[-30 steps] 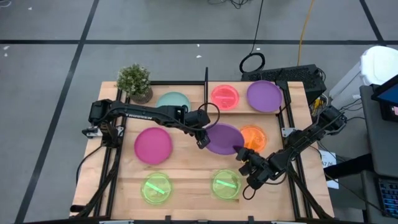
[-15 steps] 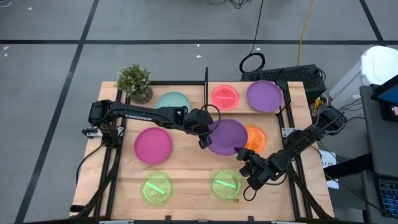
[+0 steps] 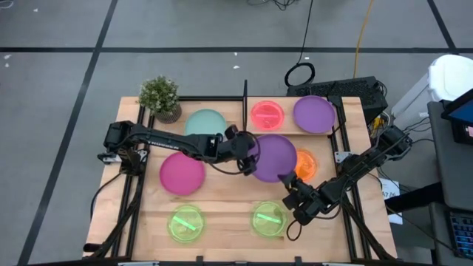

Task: Place and stack plates onto a shelf
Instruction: Stack the big violet plate on top of the big violet plate

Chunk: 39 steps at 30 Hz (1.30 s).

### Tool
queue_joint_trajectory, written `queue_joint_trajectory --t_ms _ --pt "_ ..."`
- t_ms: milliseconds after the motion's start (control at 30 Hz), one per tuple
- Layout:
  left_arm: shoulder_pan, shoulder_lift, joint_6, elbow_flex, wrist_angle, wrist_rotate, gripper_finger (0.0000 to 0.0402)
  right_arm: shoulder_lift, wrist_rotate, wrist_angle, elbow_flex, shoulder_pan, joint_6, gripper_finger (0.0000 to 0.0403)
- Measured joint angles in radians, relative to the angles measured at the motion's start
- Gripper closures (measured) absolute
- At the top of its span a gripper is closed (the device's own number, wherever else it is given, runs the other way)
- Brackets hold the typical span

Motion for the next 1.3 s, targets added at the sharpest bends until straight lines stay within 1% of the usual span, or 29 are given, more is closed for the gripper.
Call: queue_joint_trajectory --t_ms 67,133,267,333,467,600,700,800,900,967,1033,1133,1233,1300 --pt "0.000 0.000 0.024 0.000 0.012 -0.037 0.0104 0.000 -0.010 0.013 0.000 0.006 0.044 0.0401" --pt "-0.001 0.000 0.060 0.000 0.018 -0.066 0.0104 -0.002 -0.043 0.023 0.000 0.011 0.083 0.0401" --pt "-0.012 -0.026 0.104 -0.001 0.017 -0.071 0.0103 -0.025 -0.109 0.032 0.000 0.014 0.209 0.0401" --pt "-0.021 -0.052 0.110 -0.001 -0.010 -0.071 0.0103 -0.047 -0.128 0.028 0.000 0.014 0.282 0.0401" --pt "-0.047 -0.108 0.112 -0.001 -0.082 -0.071 0.0103 -0.131 -0.134 0.000 0.000 0.007 0.392 0.0401" --pt "-0.079 -0.152 0.110 -0.001 -0.186 -0.075 0.0103 -0.257 -0.134 -0.081 0.000 -0.047 0.483 0.0401" --pt "-0.107 -0.151 0.100 -0.001 -0.239 -0.087 0.0103 -0.349 -0.161 -0.151 0.000 -0.119 0.508 0.0401" --pt "-0.139 -0.148 0.100 -0.006 -0.250 -0.097 0.0103 -0.426 -0.196 -0.164 0.000 -0.221 0.480 0.0400" --pt "-0.167 -0.148 0.099 -0.057 -0.239 -0.099 0.0103 -0.476 -0.243 -0.142 0.000 -0.346 0.422 0.0399" --pt "-0.183 -0.149 0.071 -0.102 -0.244 -0.097 0.0103 -0.503 -0.277 -0.123 0.000 -0.441 0.413 0.0399" --pt "-0.197 -0.152 0.039 -0.141 -0.237 -0.098 0.0103 -0.522 -0.361 -0.124 0.000 -0.536 0.409 0.0399" --pt "-0.216 -0.152 -0.005 -0.189 -0.235 -0.098 0.0103 -0.530 -0.459 -0.145 0.000 -0.667 0.406 0.0398" --pt "-0.234 -0.152 -0.037 -0.238 -0.164 -0.099 0.0103 -0.529 -0.499 -0.167 0.000 -0.768 0.394 0.0398" --pt "-0.244 -0.152 -0.049 -0.265 -0.126 -0.098 0.0103 -0.522 -0.499 -0.182 0.000 -0.817 0.388 0.0398"
